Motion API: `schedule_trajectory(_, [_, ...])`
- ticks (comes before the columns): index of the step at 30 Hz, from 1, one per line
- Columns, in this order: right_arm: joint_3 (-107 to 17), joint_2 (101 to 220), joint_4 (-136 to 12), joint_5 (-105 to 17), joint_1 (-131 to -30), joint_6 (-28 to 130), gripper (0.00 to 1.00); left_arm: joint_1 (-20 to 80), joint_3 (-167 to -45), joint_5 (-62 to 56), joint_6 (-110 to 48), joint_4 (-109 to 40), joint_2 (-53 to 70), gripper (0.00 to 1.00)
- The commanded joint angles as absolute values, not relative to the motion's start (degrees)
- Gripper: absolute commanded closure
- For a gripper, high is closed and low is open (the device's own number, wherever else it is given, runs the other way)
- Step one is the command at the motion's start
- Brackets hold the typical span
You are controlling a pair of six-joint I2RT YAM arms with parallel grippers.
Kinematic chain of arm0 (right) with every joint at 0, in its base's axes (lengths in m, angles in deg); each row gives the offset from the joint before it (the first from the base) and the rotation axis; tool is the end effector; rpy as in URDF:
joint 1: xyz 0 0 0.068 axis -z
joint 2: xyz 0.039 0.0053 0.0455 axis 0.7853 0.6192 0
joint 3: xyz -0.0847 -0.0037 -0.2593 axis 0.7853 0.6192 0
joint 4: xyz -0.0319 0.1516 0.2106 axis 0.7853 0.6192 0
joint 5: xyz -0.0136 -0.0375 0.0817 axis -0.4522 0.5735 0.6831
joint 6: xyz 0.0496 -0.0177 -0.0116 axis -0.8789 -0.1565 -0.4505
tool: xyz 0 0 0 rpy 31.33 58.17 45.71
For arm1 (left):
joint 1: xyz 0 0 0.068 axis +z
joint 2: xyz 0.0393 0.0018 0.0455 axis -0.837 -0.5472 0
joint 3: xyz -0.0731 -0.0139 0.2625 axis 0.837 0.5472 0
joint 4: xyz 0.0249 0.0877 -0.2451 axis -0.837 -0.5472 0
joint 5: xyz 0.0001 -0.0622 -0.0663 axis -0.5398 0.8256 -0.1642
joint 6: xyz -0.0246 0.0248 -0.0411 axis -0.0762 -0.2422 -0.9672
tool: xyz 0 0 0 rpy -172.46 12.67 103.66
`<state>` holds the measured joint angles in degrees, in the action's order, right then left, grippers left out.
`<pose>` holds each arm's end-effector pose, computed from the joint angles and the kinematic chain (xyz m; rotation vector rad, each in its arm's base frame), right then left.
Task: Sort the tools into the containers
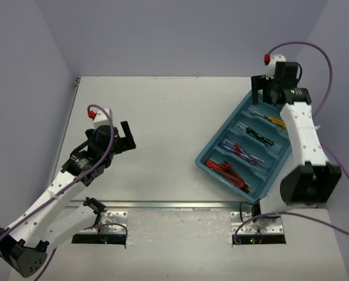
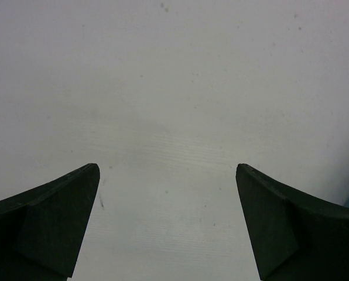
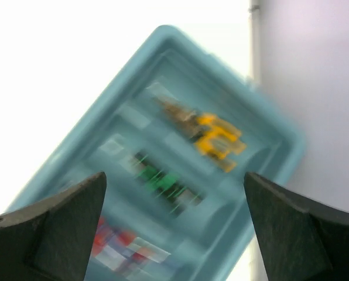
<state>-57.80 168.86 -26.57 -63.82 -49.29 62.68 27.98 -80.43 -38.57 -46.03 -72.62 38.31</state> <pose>0.3505 -0.0224 0.3649 0.0704 2.2255 -0.3000 0.1531 -0.0658 0.3076 -0.2253 2.0859 -0.0637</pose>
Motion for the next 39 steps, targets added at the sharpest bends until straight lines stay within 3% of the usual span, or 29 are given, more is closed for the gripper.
schedule_trajectory(1, [-44.3, 149.6, -29.6, -47.6, -49.7, 43.8, 0.01, 28.3, -85.6, -50.0, -45.7, -71.7, 38.0, 0.0])
schedule_trajectory(3, [-38.0, 140.7, -30.6, -44.7, -49.8, 43.6, 0.01, 28.3, -86.0, -51.0, -45.5, -70.7, 39.0, 0.0])
schedule_trajectory(7, [-31.1, 126.3, -27.4, -54.4, -51.3, 41.5, 0.01, 28.3, -87.9, -53.0, -43.9, -69.2, 41.0, 0.0])
schedule_trajectory(10, [-30.0, 117.1, -22.3, -54.6, -51.4, 44.7, 0.01, 28.4, -91.3, -53.7, -41.5, -70.3, 41.9, 0.0])
schedule_trajectory(20, [-29.4, 99.2, -10.8, -66.0, -60.0, 46.6, 0.01, 28.3, -97.5, -58.2, -36.7, -77.6, 47.7, 0.0])
schedule_trajectory(29, [-22.3, 91.3, -9.7, -65.2, -64.1, 44.7, 0.01, 28.3, -87.8, -56.2, -37.5, -79.0, 63.6, 0.0])
schedule_trajectory(39, [-23.2, 93.3, -11.2, -68.5, -66.4, 45.7, 0.01, 28.3, -86.0, -54.6, -39.5, -79.3, 67.7, 0.0])
